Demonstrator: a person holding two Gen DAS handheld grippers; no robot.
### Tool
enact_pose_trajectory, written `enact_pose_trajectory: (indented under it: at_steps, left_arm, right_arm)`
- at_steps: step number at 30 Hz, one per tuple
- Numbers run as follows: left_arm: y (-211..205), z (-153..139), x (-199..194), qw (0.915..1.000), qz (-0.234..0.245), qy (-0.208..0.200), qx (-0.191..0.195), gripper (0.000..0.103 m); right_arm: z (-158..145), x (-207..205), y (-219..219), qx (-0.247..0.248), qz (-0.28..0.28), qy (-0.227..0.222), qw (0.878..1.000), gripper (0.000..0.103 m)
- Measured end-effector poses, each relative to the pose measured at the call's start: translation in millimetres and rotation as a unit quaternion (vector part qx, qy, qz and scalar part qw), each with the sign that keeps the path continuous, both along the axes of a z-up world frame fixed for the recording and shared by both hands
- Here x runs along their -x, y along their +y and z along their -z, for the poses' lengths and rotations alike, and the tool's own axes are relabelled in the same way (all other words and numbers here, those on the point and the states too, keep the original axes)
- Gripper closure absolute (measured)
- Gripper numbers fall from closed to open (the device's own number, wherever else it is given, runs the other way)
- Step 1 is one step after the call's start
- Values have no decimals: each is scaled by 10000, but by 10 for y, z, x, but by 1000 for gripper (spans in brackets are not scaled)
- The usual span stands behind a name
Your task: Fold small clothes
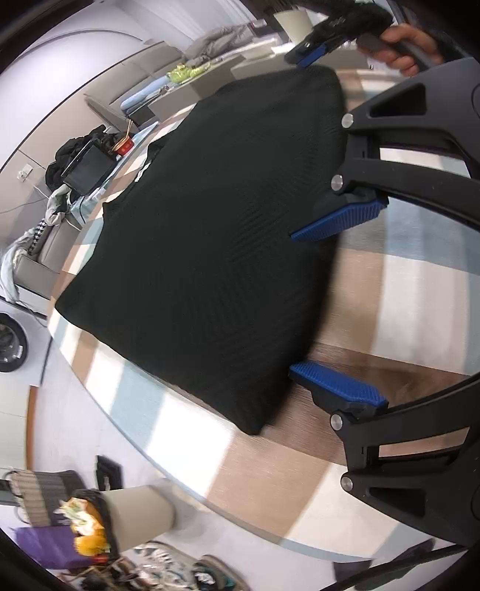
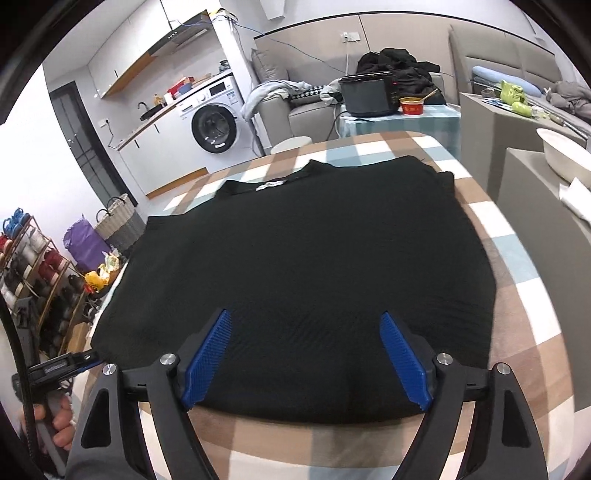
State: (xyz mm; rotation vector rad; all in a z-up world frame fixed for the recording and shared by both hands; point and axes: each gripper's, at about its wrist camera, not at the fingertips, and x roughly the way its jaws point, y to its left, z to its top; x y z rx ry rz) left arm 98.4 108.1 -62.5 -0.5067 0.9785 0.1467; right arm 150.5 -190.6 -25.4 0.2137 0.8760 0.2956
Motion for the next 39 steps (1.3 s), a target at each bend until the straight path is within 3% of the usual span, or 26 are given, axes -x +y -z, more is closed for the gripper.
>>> enact_pose_trajectory:
  at_steps: [4,7,10,15,21,26,29,33,39]
  left_arm:
    - [-64,8,-201,9999,-53,-111,-81,39]
    - [-51,28,-282,9990,-388,-234,-36,54]
    - [-33,40,-333,9983,-479,-243,-208,82]
    - [-79,6,-331,9981,-251,-388,-402,93]
    - [9,10,-171,9983,-401,-404,-102,90]
    - [138,11,6,9961,-804,-296,-187,54]
    - [251,52,115,9933,-1099,-330,-106,42]
    - [328,78,125,9923,-1150,-456,-75,41]
    - [235,90,-113,9937,-958,-422,-408,41]
  right_arm:
    - [62,58,37,45,-44,75,10000,19]
    - [86,77,13,121,-3,105,9999,19]
    - [103,85,-35,98,61,140,9998,19]
    - [148,63,-11,159,15,264,9995,19]
    - [127,59,80,227,-194,218,9993,19]
    - [155,-9,135,220,-280,288,9990,19]
    - [141,-57,203,264,-375,300,9985,19]
    - [103,-79,306,329,-476,239,9980,19]
    - [104,-10,326,356,-530,217,9977,19]
